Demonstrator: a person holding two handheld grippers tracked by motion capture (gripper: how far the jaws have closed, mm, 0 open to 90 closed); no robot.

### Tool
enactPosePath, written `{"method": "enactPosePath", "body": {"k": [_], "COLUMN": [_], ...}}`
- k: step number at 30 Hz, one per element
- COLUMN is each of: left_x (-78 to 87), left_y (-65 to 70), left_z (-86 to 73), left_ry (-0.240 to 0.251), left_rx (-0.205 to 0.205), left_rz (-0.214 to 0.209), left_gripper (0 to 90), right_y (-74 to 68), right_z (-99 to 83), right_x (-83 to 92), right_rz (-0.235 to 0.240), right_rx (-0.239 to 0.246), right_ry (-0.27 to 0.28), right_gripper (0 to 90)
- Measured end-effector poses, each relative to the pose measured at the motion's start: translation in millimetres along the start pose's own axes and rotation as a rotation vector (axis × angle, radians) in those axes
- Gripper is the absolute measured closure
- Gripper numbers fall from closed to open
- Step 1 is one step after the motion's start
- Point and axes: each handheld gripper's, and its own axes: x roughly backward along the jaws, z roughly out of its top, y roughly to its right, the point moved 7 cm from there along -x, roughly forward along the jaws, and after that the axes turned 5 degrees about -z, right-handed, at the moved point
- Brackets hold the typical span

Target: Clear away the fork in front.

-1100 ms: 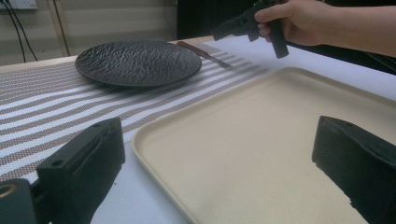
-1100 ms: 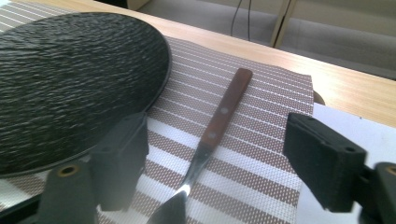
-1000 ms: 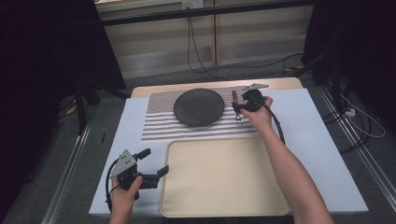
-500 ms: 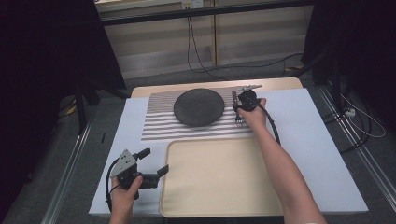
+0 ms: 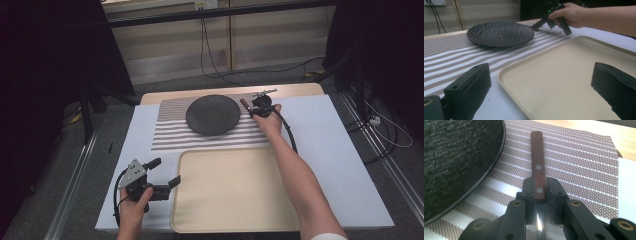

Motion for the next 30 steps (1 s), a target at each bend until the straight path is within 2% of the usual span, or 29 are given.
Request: {"method": "enactPosePath", "body": {"k": [8,10,15,18,21,23,30], "left_x": [-0.4,-0.7,-1.4,-2.1,-3.2,-3.9,-4.0], "left_y": [1.3,2.0,3.4,3.7,4.4,4.3,4.0], "left_z": [1.2,1.6,1.4,1.3,0.7,0.7,0.8], "left_ry": [0.007,0.005,0.004,0.004,-0.002,-0.003,-0.002], "left_rx": [0.002,-0.006,-0.001,0.002,-0.004,-0.004,0.0], "left_rz": [-0.001,-0.007,-0.01,-0.008,-0.015,-0.015,-0.016], "left_gripper": [2.8,2.8,2.8,2.8,2.8,2.8,2.8], "right_y": [5.7,6.4,5.9,6.4,4.0,4.1,7.4], "right_z": [-12.1,-14.4,-16.3,-16.3,-15.3,-14.2,-12.4], "right_x": [16.7,18.2,18.3,17.5,17.0,16.5,15.3], "right_rz": [0.031,0.033,0.029,0.032,0.001,-0.003,0.037], "right_rx": [0.014,0.042,0.052,0.023,0.024,0.021,-0.027], "right_ry": [-0.07,-0.06,-0.043,-0.052,-0.068,-0.082,-0.118], "right_gripper": [78.2,77.4,76.7,76.9,77.6,77.9,78.2]}}
